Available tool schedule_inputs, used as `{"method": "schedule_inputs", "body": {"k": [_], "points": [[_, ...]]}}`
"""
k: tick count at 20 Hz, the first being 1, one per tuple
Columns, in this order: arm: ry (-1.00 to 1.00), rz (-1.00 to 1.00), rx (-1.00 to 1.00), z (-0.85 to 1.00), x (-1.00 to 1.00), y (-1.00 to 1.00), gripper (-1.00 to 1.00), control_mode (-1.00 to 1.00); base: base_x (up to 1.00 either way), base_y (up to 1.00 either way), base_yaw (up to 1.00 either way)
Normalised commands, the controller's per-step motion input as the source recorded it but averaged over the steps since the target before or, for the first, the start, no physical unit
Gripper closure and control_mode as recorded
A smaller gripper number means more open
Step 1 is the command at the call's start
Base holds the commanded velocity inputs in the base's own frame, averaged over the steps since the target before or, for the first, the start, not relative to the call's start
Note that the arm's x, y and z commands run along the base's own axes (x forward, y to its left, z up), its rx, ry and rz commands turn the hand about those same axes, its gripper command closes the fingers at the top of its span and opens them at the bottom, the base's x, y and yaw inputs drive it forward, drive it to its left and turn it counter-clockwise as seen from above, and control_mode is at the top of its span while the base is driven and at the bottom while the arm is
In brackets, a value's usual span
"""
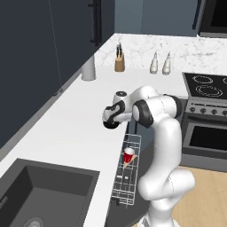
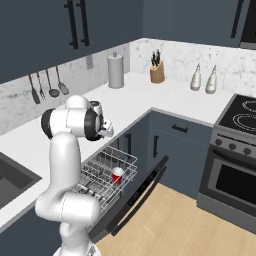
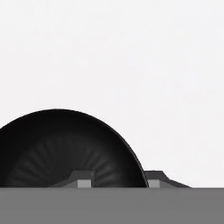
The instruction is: Pick up the cup and bowl from the counter, place them in the dishwasher, and close the dishwasher door.
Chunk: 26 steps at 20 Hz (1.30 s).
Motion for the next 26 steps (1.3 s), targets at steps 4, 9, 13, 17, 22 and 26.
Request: {"method": "schedule_inputs", "body": {"k": [4,9,13,17,22,26], "points": [[-0.01,0.00,0.00,-0.01,0.00,0.00,1.00,-1.00,0.00,0.00,0.00],[0.00,-0.11,0.03,0.14,-0.42,-0.27,1.00,-1.00,0.00,0.00,0.00],[0.00,-0.16,0.04,0.02,-0.97,-0.61,1.00,-1.00,0.00,0.00,0.00],[-0.02,-0.13,0.04,0.03,-1.00,-0.62,1.00,-1.00,0.00,0.00,0.00],[0.00,-0.13,0.02,0.00,-0.92,-0.65,1.00,-1.00,0.00,0.00,0.00],[-0.09,-0.03,0.06,-0.02,-0.59,-0.51,1.00,-1.00,0.00,0.00,0.00]]}}
